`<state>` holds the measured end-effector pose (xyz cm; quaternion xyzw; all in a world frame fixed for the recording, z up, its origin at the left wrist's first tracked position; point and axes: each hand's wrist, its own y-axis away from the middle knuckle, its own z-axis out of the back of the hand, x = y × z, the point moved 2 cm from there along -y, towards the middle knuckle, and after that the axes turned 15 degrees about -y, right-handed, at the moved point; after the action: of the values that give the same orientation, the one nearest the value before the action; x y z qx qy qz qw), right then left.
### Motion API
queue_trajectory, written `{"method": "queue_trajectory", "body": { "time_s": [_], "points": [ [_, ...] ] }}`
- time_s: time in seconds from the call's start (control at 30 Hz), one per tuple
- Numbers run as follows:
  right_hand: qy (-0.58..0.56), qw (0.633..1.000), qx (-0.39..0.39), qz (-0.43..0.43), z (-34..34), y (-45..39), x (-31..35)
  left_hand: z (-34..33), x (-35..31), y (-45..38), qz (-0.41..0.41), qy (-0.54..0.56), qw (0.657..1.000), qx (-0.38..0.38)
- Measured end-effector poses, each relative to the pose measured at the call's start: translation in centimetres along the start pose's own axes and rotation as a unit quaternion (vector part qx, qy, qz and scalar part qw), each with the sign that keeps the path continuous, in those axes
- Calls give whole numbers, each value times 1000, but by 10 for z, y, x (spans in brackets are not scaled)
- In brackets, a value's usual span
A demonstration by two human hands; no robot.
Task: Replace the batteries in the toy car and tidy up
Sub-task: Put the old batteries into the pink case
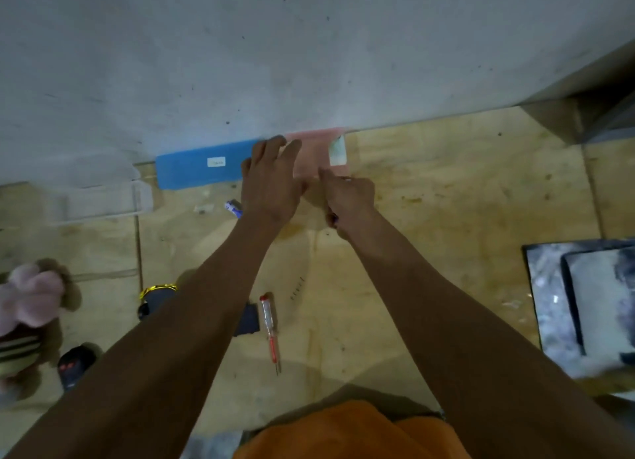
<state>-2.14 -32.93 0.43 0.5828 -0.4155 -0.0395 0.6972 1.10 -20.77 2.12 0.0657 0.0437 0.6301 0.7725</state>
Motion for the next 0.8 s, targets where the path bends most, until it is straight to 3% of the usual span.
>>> {"method": "queue_trajectory", "body": {
  "time_s": [0.3,0.8],
  "points": [
    [-107,993,-20,-45,-12,-17,-7,-14,2,-18,-35,-65,997,-26],
    [-135,990,14,-27,-13,-17,-14,-25,6,-24,-44,-110,988,-101]
  ]
}}
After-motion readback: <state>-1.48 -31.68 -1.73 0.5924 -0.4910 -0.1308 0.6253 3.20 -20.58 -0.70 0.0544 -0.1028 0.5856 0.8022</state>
